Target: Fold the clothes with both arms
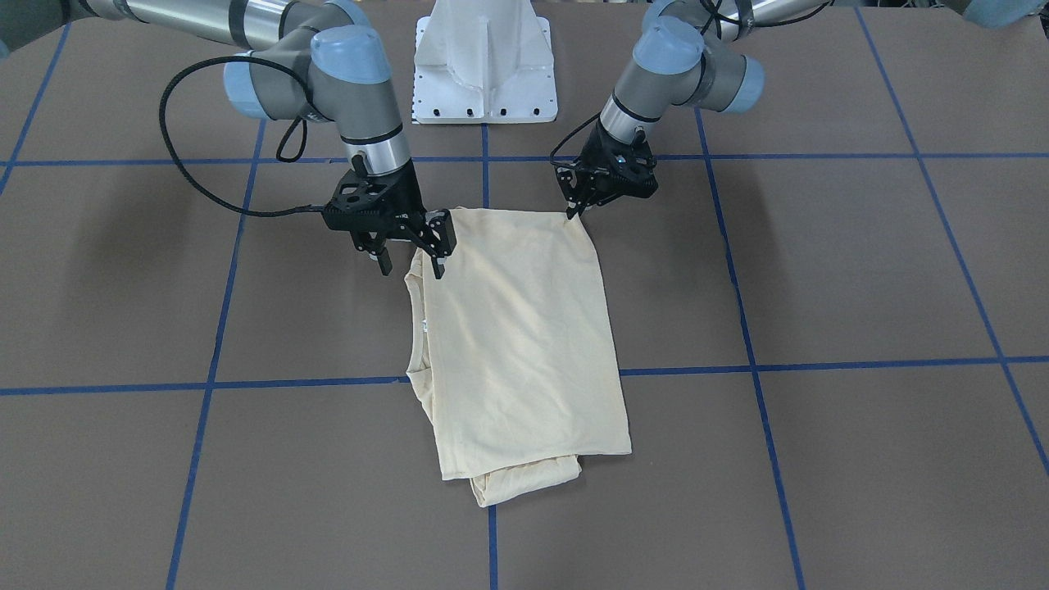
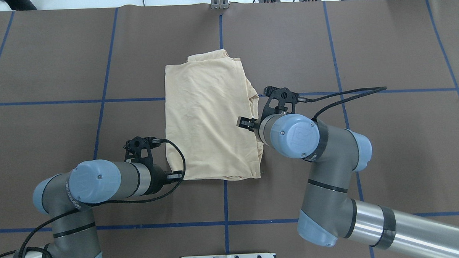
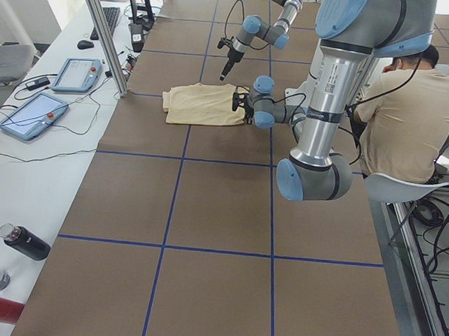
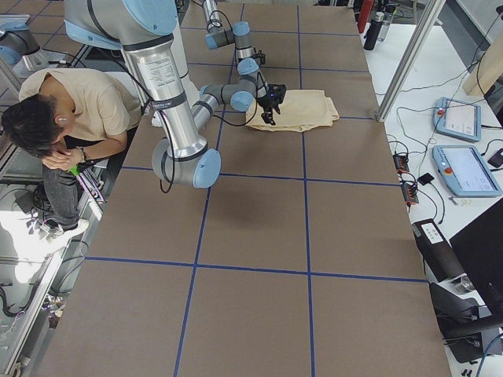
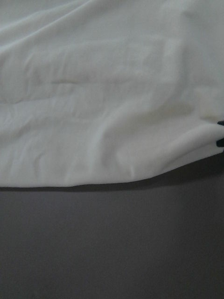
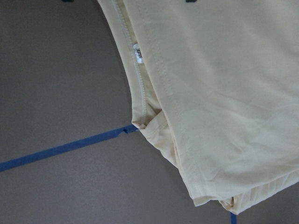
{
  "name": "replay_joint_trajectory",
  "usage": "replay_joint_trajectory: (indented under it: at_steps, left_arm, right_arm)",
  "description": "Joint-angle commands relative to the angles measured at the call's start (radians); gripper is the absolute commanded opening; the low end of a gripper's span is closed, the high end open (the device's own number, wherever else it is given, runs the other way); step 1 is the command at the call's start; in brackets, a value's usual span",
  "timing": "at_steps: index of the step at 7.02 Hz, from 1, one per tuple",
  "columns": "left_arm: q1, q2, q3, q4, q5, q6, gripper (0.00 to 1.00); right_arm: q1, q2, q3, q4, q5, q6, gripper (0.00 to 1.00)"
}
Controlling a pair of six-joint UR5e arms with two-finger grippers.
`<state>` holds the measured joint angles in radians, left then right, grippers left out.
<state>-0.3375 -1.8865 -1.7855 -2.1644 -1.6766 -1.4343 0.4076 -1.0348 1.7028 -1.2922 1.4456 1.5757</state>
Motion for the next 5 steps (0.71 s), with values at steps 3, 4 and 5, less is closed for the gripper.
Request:
replay_joint_trajectory:
  at_steps: [3,4,5]
  left_arm:
    - [0.0,-0.002,0.0,0.0,0.002,0.0,0.0]
    - [0.0,-0.003,0.0,0.0,0.002,0.0,0.0]
    - [0.0,-0.002,0.0,0.0,0.002,0.0,0.0]
  right_arm:
    - [-0.076,0.006,-0.022,-0.065,-0.096,0.032,0.76]
    - [-0.099,0.004,-0.026,-0.067,-0.125,0.03,0.74]
    - [-0.104,0.006,-0.025,-0.067,-0.126,0.033,0.64]
